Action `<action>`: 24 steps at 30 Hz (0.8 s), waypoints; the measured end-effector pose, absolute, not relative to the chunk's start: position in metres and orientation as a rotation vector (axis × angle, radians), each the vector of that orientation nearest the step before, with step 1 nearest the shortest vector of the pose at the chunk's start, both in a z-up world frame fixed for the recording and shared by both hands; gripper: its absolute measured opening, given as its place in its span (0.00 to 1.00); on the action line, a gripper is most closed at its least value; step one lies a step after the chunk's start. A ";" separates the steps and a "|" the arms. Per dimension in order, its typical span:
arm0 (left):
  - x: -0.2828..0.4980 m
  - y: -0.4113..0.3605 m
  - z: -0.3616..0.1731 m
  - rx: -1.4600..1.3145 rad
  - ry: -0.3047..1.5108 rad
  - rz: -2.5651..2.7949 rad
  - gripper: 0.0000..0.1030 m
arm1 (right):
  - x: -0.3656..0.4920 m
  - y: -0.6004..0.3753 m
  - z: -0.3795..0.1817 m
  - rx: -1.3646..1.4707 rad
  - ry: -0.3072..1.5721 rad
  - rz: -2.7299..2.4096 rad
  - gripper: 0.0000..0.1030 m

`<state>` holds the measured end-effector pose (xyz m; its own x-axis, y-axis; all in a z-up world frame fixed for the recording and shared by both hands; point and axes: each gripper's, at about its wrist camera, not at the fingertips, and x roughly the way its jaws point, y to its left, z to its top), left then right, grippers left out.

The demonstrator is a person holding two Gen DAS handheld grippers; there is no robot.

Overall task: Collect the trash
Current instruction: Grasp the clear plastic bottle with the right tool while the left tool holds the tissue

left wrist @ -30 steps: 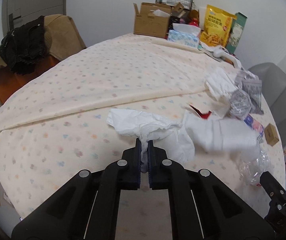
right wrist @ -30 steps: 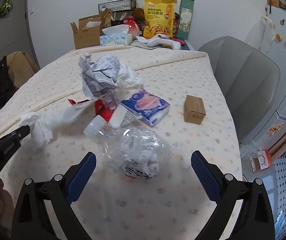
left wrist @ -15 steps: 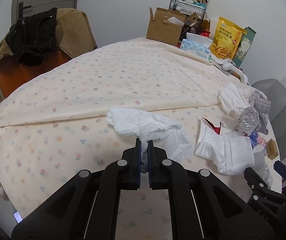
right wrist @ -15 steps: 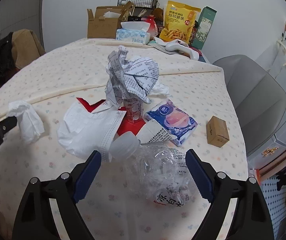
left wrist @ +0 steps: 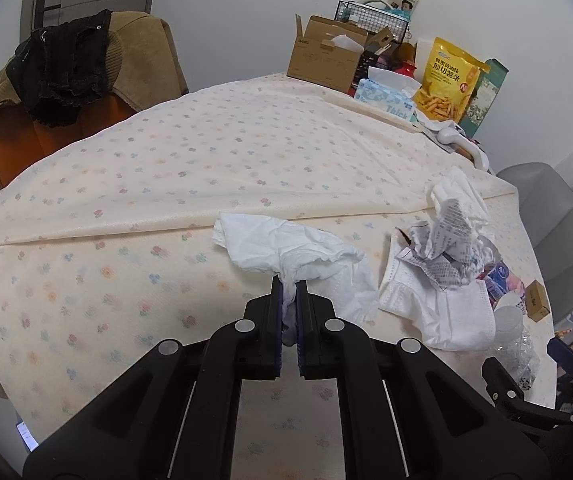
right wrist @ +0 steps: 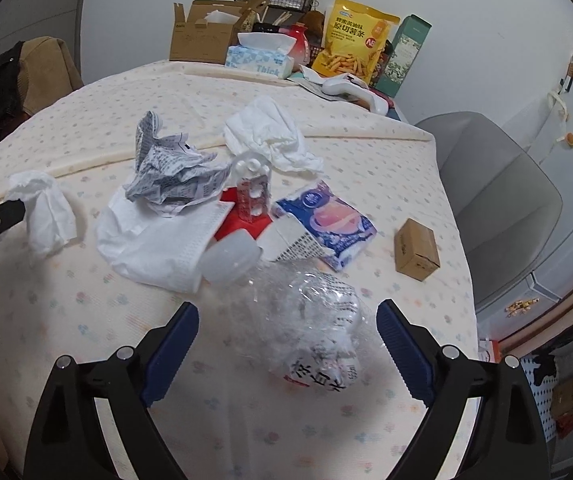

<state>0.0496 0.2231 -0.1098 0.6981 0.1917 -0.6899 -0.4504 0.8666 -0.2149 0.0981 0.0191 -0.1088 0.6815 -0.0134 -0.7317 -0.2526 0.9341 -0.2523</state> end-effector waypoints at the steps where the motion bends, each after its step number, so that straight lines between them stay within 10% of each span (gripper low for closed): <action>1: 0.049 0.223 -0.109 -0.388 0.713 0.367 0.06 | 0.099 0.017 -0.109 -0.349 0.814 0.130 0.86; 24: 0.053 0.209 -0.103 -0.371 0.704 0.341 0.06 | 0.110 0.004 -0.104 -0.287 0.805 0.136 0.72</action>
<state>0.0531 0.2092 -0.1031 0.7124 0.1777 -0.6789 -0.4229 0.8807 -0.2132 0.1100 0.0041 -0.1037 0.6870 0.0112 -0.7266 -0.2281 0.9527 -0.2010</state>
